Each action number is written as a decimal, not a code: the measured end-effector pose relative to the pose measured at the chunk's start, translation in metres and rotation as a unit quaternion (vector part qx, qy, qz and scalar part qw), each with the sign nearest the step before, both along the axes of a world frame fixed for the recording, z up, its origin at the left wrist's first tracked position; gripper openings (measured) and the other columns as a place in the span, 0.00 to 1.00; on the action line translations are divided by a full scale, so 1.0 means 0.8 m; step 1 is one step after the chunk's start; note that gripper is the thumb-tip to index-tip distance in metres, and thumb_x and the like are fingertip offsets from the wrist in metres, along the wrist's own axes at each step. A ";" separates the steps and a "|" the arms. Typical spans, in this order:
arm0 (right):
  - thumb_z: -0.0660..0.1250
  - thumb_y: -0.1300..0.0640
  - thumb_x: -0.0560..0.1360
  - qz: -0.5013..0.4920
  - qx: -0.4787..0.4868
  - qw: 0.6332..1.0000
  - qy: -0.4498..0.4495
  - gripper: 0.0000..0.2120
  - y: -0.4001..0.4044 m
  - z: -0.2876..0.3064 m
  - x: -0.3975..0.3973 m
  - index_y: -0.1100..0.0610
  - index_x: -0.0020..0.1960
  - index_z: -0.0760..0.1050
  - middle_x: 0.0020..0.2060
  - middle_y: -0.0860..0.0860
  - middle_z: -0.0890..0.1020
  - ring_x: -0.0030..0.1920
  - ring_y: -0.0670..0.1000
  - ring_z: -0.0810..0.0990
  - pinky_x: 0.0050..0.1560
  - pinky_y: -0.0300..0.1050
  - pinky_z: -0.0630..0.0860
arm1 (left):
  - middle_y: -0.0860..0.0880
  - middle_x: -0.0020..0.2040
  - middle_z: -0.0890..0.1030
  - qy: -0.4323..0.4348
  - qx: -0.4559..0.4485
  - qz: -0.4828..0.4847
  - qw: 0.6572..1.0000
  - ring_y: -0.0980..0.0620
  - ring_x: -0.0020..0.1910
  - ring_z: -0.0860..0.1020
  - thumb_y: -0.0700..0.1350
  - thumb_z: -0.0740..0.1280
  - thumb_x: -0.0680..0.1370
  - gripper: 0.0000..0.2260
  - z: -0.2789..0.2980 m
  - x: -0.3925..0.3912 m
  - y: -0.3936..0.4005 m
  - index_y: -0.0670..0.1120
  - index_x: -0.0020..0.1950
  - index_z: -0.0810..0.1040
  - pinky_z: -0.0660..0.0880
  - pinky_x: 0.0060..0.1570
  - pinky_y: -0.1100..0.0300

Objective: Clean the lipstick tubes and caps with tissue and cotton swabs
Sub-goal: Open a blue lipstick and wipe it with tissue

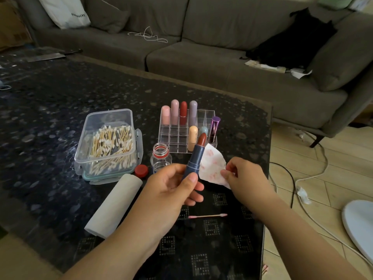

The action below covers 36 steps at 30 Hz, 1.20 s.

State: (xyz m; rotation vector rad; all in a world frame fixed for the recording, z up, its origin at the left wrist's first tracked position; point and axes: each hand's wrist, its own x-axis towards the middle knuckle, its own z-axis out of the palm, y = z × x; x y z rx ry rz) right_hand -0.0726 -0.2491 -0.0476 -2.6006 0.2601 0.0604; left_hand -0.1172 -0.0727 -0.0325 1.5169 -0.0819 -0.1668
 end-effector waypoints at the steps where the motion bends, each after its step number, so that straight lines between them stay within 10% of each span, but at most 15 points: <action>1: 0.64 0.52 0.78 0.011 0.015 1.000 -0.002 0.04 0.002 0.007 -0.005 0.51 0.45 0.73 0.40 0.46 0.77 0.37 0.42 0.73 0.33 0.34 0.68 | 0.48 0.39 0.84 -0.004 -0.006 0.001 1.000 0.50 0.38 0.83 0.47 0.66 0.73 0.08 0.001 0.000 0.000 0.48 0.49 0.79 0.77 0.41 0.58; 10: 0.68 0.49 0.73 0.068 0.193 0.972 -0.112 0.07 0.004 0.051 -0.047 0.50 0.38 0.80 0.29 0.48 0.79 0.28 0.43 0.74 0.28 0.32 0.69 | 0.51 0.39 0.84 -0.029 0.004 -0.016 0.999 0.54 0.36 0.81 0.43 0.67 0.74 0.06 0.006 -0.006 -0.005 0.48 0.50 0.80 0.77 0.40 0.63; 17: 0.64 0.59 0.70 0.074 0.573 0.816 -0.004 0.13 -0.003 0.054 -0.053 0.59 0.52 0.82 0.47 0.58 0.85 0.47 0.53 0.83 0.49 0.45 0.80 | 0.52 0.39 0.84 -0.026 0.020 -0.009 0.999 0.56 0.35 0.81 0.44 0.67 0.74 0.05 0.005 -0.008 -0.010 0.50 0.50 0.80 0.76 0.43 0.60; 26: 0.68 0.59 0.72 0.138 0.723 0.675 0.050 0.15 -0.003 0.053 -0.053 0.63 0.56 0.80 0.42 0.54 0.81 0.32 0.42 0.73 0.32 0.31 0.74 | 0.52 0.37 0.82 -0.058 0.019 -0.027 0.998 0.58 0.32 0.77 0.56 0.67 0.66 0.14 0.009 -0.009 -0.012 0.51 0.46 0.80 0.75 0.40 0.65; 33: 0.69 0.51 0.68 0.140 0.633 0.762 0.000 0.15 0.007 0.049 -0.057 0.57 0.52 0.82 0.33 0.50 0.78 0.30 0.45 0.70 0.35 0.35 0.70 | 0.52 0.35 0.82 -0.084 0.004 -0.045 0.995 0.59 0.31 0.77 0.52 0.69 0.71 0.09 0.014 -0.012 -0.012 0.48 0.46 0.80 0.74 0.37 0.68; 36: 0.72 0.44 0.69 0.157 0.573 0.804 -0.035 0.21 0.012 0.043 -0.057 0.59 0.54 0.80 0.43 0.61 0.81 0.39 0.62 0.75 0.46 0.51 0.75 | 0.54 0.35 0.82 -0.099 0.003 -0.044 0.994 0.61 0.32 0.77 0.49 0.70 0.71 0.04 0.014 -0.013 -0.013 0.50 0.43 0.81 0.73 0.35 0.69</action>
